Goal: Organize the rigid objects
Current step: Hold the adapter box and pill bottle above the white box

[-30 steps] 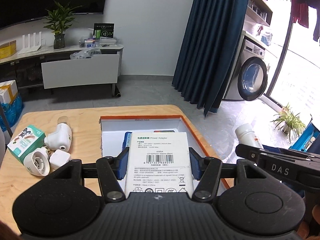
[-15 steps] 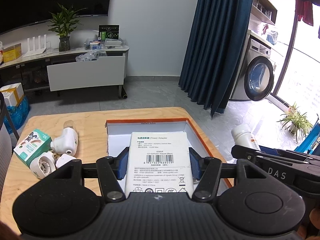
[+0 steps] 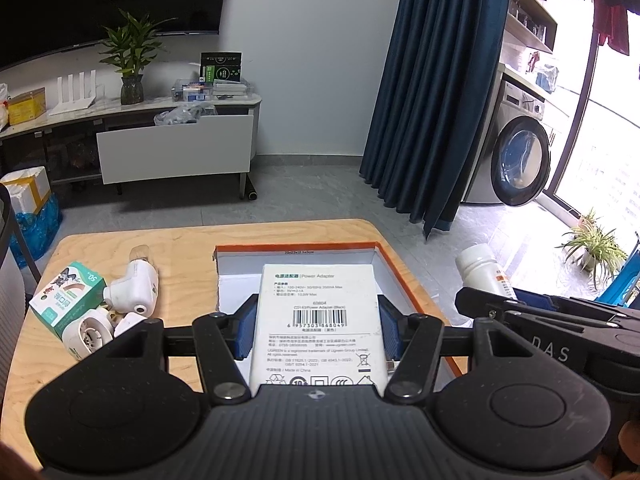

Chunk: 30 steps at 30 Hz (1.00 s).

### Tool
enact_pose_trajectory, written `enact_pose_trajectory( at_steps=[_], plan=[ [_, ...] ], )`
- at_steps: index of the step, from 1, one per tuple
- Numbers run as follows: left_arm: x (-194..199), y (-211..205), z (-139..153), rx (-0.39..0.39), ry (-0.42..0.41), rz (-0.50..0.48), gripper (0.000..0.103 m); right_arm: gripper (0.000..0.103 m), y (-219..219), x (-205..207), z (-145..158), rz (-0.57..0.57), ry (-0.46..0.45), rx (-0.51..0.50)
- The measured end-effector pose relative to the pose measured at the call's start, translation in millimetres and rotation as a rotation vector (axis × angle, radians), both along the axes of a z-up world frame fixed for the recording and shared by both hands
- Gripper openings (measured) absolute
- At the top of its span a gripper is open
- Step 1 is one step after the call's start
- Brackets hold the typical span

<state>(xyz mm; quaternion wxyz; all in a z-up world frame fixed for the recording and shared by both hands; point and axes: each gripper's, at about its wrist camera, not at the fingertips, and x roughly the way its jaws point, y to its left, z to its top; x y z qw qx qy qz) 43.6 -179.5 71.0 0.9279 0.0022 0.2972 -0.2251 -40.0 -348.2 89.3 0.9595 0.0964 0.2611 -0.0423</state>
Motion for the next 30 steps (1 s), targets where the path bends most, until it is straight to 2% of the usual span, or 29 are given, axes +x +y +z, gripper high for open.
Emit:
enact_pose_trajectory(
  at_steps=[30],
  plan=[
    [4, 5, 1, -0.018, 0.001, 0.003, 0.060, 0.040, 12, 8, 3, 0.016, 0.002, -0.010]
  ],
)
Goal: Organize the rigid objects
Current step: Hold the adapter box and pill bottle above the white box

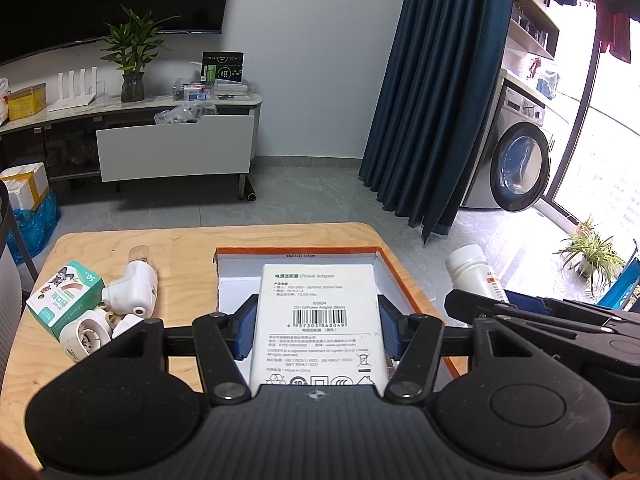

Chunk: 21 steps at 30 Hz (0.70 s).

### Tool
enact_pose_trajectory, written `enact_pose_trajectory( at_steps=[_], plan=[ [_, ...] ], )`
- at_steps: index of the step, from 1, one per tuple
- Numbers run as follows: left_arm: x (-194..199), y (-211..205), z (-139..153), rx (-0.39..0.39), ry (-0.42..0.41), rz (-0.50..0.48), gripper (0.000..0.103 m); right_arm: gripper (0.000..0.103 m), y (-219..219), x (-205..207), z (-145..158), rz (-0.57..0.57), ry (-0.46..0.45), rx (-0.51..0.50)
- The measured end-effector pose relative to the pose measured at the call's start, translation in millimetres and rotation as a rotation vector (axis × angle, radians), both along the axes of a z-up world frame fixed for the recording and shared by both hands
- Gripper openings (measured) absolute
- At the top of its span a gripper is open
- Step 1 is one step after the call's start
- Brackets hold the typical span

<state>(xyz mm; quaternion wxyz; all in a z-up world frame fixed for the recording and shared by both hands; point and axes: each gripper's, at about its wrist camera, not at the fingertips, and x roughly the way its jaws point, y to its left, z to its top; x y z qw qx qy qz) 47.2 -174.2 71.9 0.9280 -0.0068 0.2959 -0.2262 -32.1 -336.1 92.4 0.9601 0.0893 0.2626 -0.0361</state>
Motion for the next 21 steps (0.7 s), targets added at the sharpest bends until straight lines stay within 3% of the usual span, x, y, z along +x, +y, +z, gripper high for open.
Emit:
enact_pose_trajectory(
  at_steps=[21],
  plan=[
    [-3.2, -0.3, 0.7, -0.013, 0.004, 0.005, 0.060, 0.040, 2.8, -0.9, -0.2, 0.002, 0.000, 0.000]
  ],
)
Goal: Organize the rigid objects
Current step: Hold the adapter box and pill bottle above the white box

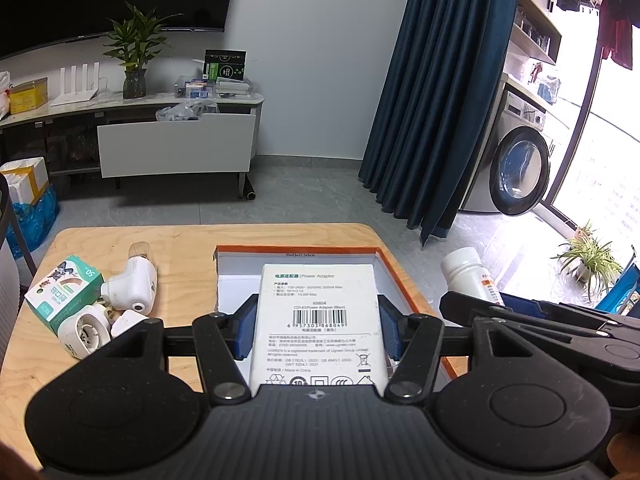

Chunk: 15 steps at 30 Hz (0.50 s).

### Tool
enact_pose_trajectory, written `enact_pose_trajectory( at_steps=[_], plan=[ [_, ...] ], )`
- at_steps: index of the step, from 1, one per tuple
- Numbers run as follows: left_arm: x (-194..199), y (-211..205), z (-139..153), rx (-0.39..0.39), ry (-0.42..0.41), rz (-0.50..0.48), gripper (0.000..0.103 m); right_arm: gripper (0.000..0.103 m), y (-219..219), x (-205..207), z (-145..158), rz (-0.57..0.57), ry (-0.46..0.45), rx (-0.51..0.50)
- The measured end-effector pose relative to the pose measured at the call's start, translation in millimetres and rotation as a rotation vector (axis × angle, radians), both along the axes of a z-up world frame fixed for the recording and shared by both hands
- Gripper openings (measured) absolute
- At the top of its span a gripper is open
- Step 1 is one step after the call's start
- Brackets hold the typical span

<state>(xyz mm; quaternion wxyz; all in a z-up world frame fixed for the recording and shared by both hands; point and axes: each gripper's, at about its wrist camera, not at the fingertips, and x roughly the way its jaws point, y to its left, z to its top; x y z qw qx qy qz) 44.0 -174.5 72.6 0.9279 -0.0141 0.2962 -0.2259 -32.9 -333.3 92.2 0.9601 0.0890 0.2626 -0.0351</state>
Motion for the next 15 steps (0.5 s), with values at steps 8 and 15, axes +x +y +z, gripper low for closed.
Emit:
enact_pose_trajectory(
  at_steps=[8, 15],
  plan=[
    [1.1, 0.4, 0.0, -0.005, 0.004, 0.001, 0.060, 0.040, 0.6, 0.1, -0.1, 0.001, 0.000, -0.003],
    [1.1, 0.6, 0.0, -0.008, 0.006, 0.002, 0.060, 0.040, 0.6, 0.2, -0.3, 0.001, 0.000, -0.003]
  ],
)
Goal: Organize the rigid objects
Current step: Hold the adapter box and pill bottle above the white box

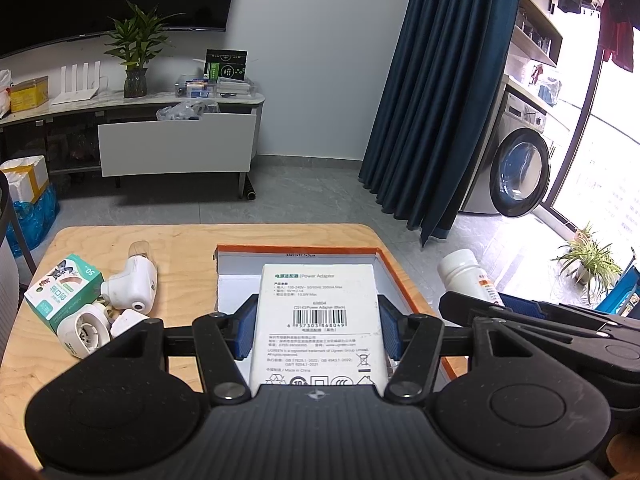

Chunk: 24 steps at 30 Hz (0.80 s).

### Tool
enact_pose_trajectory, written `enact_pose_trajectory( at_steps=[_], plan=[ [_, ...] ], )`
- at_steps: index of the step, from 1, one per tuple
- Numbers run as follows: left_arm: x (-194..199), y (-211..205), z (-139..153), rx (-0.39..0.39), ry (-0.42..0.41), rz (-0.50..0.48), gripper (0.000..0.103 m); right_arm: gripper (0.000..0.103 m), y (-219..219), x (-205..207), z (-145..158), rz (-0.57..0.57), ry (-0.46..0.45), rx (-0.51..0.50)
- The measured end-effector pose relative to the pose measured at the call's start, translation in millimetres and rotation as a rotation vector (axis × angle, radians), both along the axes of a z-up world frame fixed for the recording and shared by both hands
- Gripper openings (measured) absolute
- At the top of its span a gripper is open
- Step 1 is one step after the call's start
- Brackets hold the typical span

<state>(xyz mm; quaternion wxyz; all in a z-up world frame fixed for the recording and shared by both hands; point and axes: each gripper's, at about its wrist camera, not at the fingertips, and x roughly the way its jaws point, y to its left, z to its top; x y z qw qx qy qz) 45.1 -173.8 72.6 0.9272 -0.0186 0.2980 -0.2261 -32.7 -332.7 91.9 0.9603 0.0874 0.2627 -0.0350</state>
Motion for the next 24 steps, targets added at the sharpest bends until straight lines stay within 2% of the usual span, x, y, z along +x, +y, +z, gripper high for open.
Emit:
enact_pose_trajectory(
  at_steps=[24],
  plan=[
    [6.3, 0.7, -0.2, 0.005, 0.004, 0.009, 0.060, 0.040, 7.4, 5.2, -2.4, 0.006, 0.009, -0.007]
  ],
)
